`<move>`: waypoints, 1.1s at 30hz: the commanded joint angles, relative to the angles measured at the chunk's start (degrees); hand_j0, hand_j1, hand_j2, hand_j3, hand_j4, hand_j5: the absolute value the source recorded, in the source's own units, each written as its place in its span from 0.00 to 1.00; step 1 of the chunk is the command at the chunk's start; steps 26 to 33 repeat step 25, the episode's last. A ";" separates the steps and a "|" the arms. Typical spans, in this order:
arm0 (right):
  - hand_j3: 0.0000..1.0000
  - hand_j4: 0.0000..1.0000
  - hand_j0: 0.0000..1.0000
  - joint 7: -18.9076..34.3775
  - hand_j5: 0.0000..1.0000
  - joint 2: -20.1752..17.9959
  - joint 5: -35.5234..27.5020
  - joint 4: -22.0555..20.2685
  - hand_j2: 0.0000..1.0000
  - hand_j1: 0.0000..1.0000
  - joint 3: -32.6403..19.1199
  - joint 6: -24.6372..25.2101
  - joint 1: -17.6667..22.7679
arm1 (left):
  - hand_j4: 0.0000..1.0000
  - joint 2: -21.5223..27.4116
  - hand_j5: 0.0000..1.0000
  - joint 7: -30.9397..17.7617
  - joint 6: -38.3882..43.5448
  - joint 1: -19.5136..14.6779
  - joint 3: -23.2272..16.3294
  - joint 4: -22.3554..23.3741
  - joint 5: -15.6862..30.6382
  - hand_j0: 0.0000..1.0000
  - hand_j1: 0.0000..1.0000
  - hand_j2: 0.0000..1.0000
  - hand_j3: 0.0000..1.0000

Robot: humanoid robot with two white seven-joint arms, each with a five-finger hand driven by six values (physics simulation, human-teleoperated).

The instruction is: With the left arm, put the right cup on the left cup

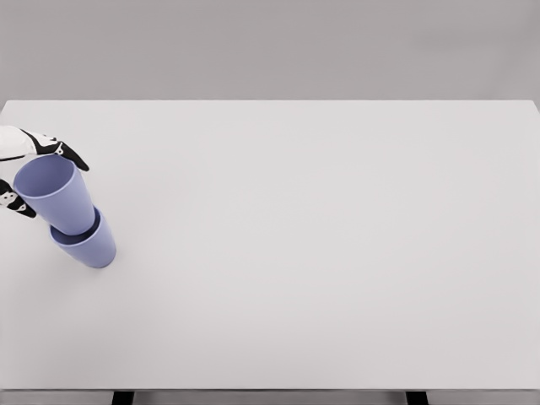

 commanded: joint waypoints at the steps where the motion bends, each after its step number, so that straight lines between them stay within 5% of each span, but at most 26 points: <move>1: 1.00 1.00 1.00 0.01 1.00 0.00 0.01 0.00 1.00 1.00 0.00 -0.01 0.00 | 0.91 -0.06 0.91 0.02 0.16 0.00 0.10 0.15 0.19 0.91 0.91 0.91 0.91; 4: 1.00 1.00 1.00 0.01 1.00 0.00 0.01 0.00 1.00 1.00 0.00 -0.01 0.00 | 0.99 -0.06 0.99 0.02 0.16 0.09 0.10 0.15 0.19 0.99 0.99 0.99 0.99; 14: 1.00 1.00 1.00 0.01 1.00 0.00 0.01 0.00 1.00 1.00 0.00 -0.01 0.00 | 1.00 4.42 1.00 0.02 0.16 0.09 1.42 -1.08 1.77 1.00 1.00 1.00 1.00; 17: 1.00 1.00 1.00 0.01 1.00 0.00 0.01 0.00 1.00 1.00 0.00 -0.01 0.00 | 1.00 3.37 1.00 0.02 0.16 -1.40 6.25 -2.22 5.47 1.00 1.00 1.00 1.00; 21: 1.00 1.00 1.00 0.01 1.00 0.00 0.01 0.00 1.00 1.00 0.00 -0.01 0.00 | 1.00 -7.17 1.00 0.02 0.16 -6.42 5.99 -5.04 4.94 1.00 1.00 1.00 1.00; 25: 1.00 1.00 1.00 0.01 1.00 0.00 0.01 0.00 1.00 1.00 0.00 -0.01 0.00 | 1.00 -17.37 1.00 0.02 0.16 -7.12 5.28 -6.18 5.11 1.00 1.00 1.00 1.00; 33: 1.00 1.00 1.00 0.01 1.00 0.00 0.01 0.00 1.00 1.00 0.00 -0.01 0.00 | 1.00 -17.37 1.00 0.02 0.16 -7.12 5.28 -6.18 5.11 1.00 1.00 1.00 1.00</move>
